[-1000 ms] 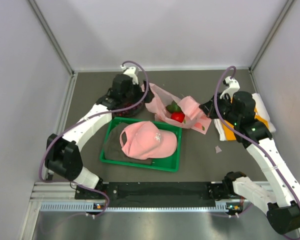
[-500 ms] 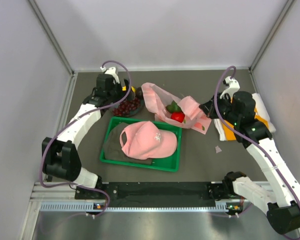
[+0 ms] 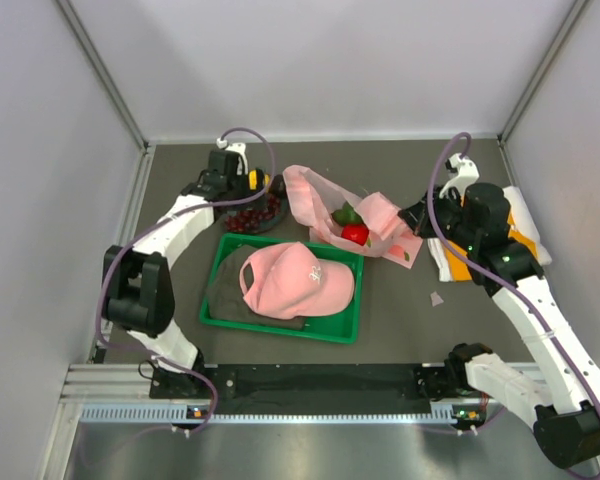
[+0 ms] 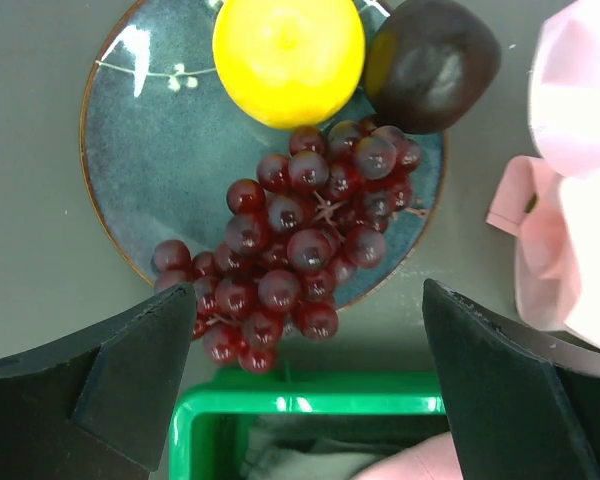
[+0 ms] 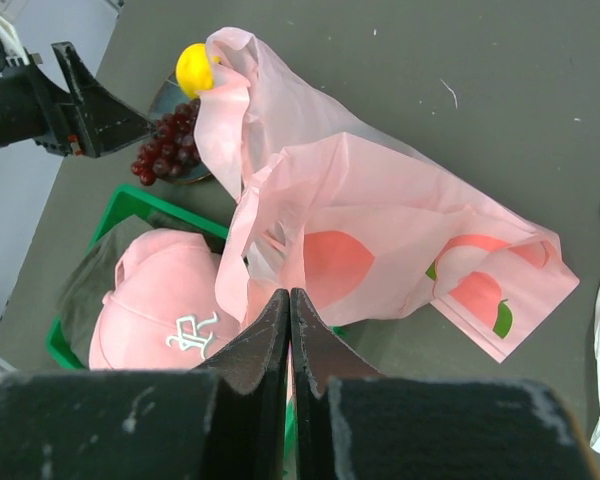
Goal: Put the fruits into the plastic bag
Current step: Pick up the fake fruit from the plate.
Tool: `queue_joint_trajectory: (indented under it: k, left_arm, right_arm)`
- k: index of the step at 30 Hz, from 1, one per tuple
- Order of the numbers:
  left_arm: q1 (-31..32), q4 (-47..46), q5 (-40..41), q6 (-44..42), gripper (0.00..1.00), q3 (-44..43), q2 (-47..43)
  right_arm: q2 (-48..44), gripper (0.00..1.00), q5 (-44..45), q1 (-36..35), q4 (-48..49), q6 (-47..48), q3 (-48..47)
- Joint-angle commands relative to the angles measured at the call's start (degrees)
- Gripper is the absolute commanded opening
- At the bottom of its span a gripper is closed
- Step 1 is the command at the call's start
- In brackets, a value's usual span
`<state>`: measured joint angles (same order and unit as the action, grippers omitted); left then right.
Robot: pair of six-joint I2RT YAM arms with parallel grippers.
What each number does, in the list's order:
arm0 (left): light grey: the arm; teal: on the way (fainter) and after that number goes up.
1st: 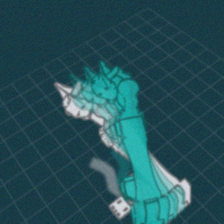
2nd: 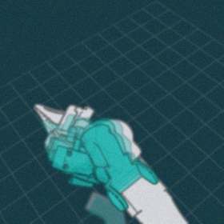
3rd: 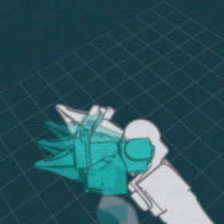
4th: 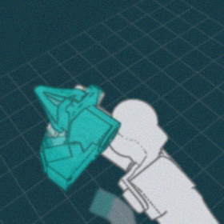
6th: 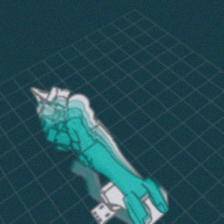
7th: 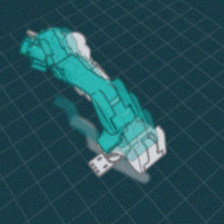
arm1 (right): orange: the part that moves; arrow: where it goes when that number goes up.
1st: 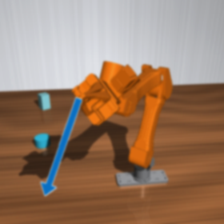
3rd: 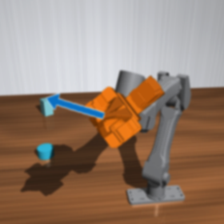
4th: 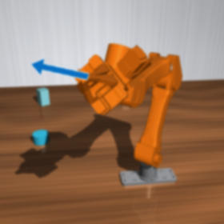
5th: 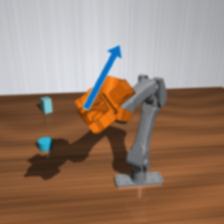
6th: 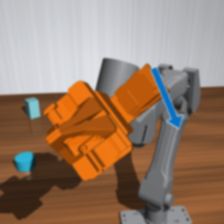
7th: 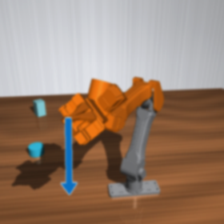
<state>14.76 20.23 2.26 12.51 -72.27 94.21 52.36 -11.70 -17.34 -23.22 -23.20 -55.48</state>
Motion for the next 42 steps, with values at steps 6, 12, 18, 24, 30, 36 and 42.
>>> queue_joint_trajectory:
  k: [6,12,18,24,30,36,42]
  left_arm:
    - [1.5,-1.8,1.8,-2.5,0.99,-4.3,5.3]
    - [1.6,-1.1,1.8,-3.8,0.99,-6.7,9.4]
    - [1.5,2.4,3.4,-4.7,0.99,-10.9,14.1]
    - [1.6,2.7,3.4,-5.0,0.99,-11.7,16.6]
    - [1.5,2.8,3.7,-5.1,0.98,-10.7,16.5]
    - [1.6,3.1,3.6,-5.1,0.89,-8.9,16.3]
    - [1.5,3.4,4.6,-5.3,0.83,-7.9,15.9]
  right_arm:
    - [-0.5,0.0,0.5,0.4,2.4,-0.1,0.2]
    - [-0.3,0.0,0.5,0.3,2.2,-0.1,0.0]
    - [0.1,0.0,0.6,0.4,2.1,-0.1,-0.2]
    - [0.4,0.0,0.7,0.4,2.0,-0.1,-0.2]
    - [0.6,0.0,0.8,0.3,2.1,-0.1,-0.3]
    - [1.1,0.0,0.4,0.4,2.6,-0.1,-0.2]
    - [1.1,0.0,0.2,0.4,2.5,-0.1,-0.3]
